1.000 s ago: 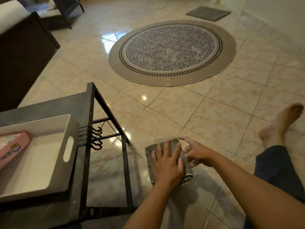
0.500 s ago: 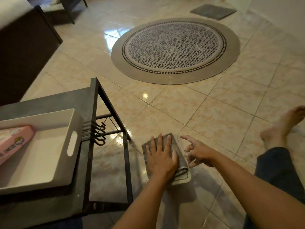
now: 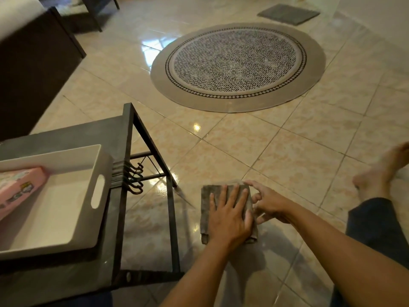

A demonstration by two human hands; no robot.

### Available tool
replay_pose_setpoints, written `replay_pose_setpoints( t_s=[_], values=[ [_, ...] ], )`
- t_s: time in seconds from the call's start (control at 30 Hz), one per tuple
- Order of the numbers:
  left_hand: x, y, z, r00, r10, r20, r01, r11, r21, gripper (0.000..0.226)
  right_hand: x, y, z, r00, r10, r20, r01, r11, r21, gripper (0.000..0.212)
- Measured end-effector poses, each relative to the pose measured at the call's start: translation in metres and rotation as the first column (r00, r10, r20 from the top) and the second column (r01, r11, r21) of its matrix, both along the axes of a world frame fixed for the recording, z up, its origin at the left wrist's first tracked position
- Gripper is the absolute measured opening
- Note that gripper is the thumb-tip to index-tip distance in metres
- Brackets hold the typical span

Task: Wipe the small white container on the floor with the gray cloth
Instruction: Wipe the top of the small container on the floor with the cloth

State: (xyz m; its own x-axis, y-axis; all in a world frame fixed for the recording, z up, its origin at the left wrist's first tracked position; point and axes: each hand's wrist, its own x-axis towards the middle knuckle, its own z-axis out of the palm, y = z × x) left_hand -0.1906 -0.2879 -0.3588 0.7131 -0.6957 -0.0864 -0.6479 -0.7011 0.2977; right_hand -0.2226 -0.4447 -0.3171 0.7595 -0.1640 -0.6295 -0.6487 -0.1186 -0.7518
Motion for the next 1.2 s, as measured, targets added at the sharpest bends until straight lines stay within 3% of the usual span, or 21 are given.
replay_pose_setpoints(
  t_s=[0.13,0.3,0.47,0.83,1.0,1.1,1.2],
  values=[
    [0.009,0.008,-0.001,0.986,0.165,-0.012,-0.165,0.985,0.049,0.064,-0.002,0.002,-0.002,1.000,-0.009,0.007,0.009,1.000,-0.027,0.082],
    [-0.009,-0.004,0.002,0.997,0.074,-0.014,-0.073,0.995,0.069,0.063,0.000,0.001,0.000,1.000,-0.016,-0.001,0.016,1.000,-0.004,0.086],
    [0.000,0.028,0.001,0.974,0.222,-0.043,-0.219,0.973,0.072,0.065,-0.004,0.003,0.002,1.000,-0.031,-0.002,0.031,1.000,0.004,0.082],
    [-0.046,0.023,0.000,0.988,0.151,-0.040,-0.148,0.986,0.081,0.064,-0.006,0.001,0.004,1.000,-0.001,-0.007,0.001,0.998,0.058,0.087],
    [-0.008,-0.007,0.008,0.994,0.098,-0.055,-0.087,0.982,0.169,0.059,-0.005,0.000,0.001,1.000,0.002,-0.002,-0.002,0.998,0.067,0.088],
    [-0.007,0.008,0.008,0.984,0.165,-0.072,-0.151,0.974,0.168,0.063,-0.006,0.000,0.000,1.000,-0.016,0.002,0.016,0.997,0.071,0.086],
    [-0.025,0.013,0.014,0.987,0.105,-0.119,-0.090,0.988,0.128,0.069,-0.005,-0.003,-0.002,1.000,-0.022,-0.001,0.022,0.996,0.083,0.087]
  ],
)
